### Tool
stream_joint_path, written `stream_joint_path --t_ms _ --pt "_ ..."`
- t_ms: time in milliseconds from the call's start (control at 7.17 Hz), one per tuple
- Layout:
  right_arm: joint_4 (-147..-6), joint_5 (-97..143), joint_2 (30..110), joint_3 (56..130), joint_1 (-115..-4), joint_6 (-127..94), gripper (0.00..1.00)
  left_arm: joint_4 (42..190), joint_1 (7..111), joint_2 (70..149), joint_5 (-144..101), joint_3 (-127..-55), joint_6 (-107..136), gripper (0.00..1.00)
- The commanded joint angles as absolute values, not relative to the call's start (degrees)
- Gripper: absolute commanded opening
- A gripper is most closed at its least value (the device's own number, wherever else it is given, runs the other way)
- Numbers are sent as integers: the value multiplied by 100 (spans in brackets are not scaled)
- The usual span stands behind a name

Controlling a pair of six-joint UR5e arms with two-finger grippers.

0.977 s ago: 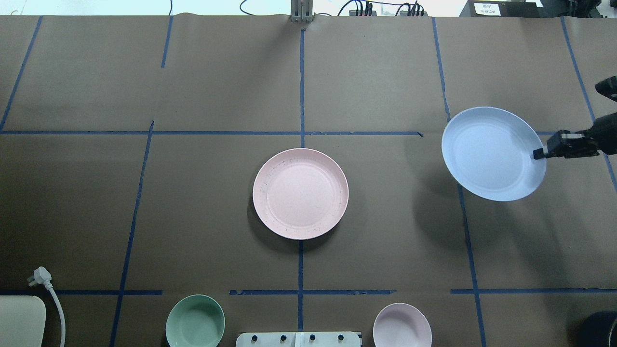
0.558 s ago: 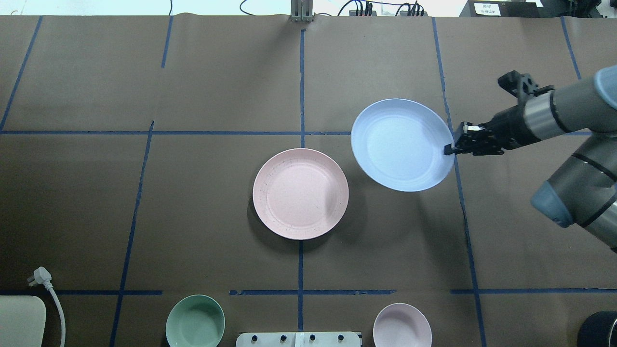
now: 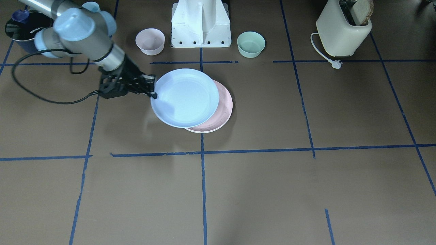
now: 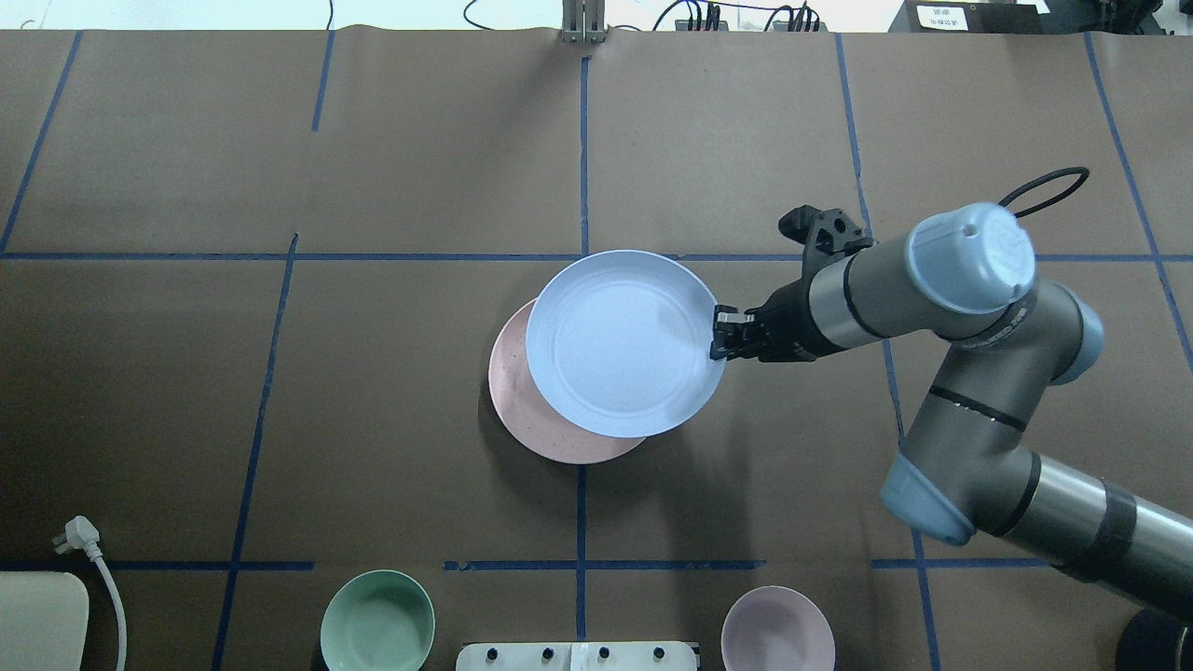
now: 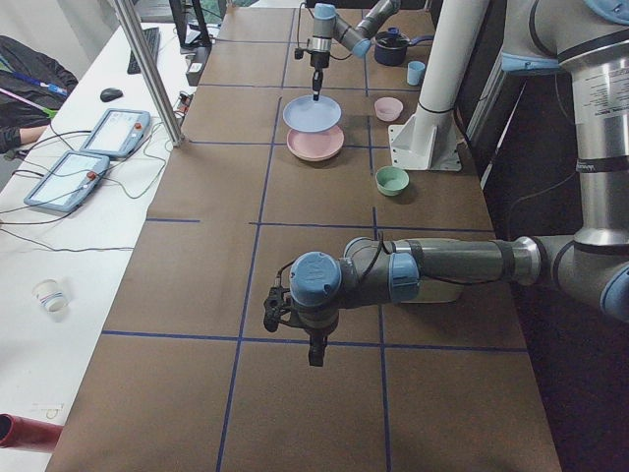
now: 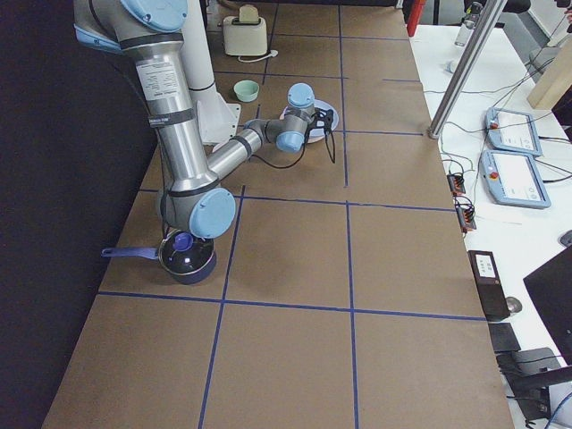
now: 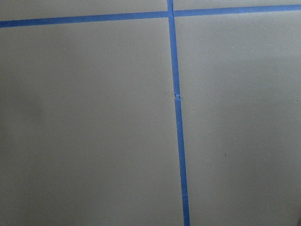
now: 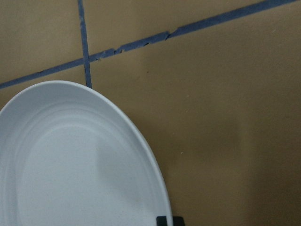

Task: Stack three plates with pink and blue
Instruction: 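Carry the light blue plate onto the pink plate and lower it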

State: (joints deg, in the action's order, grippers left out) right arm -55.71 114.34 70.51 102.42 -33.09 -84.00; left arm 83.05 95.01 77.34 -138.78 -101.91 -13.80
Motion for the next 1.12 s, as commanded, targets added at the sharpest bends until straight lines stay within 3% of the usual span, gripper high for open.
stream_joint_path --t_ms 0,419,558,698,977 --pt "-5660 11005 6848 10100 -2919 -8464 0 8306 9501 7743 -13878 -10160 -1380 100" --pt "-5651 10907 6557 9712 -2918 -8455 0 8306 9501 7734 -13878 -10160 -1380 100" --pt "-5651 10951 6565 9729 -2927 -8446 24 8306 9501 7734 -13878 -10160 -1371 100" --pt "-5660 10934 6592 9764 -2935 -8438 99 8306 9501 7734 -13887 -10169 -1371 100" --pt "-5886 11143 6548 9887 -3145 -8411 100 8306 9501 7743 -13878 -10169 -1371 100"
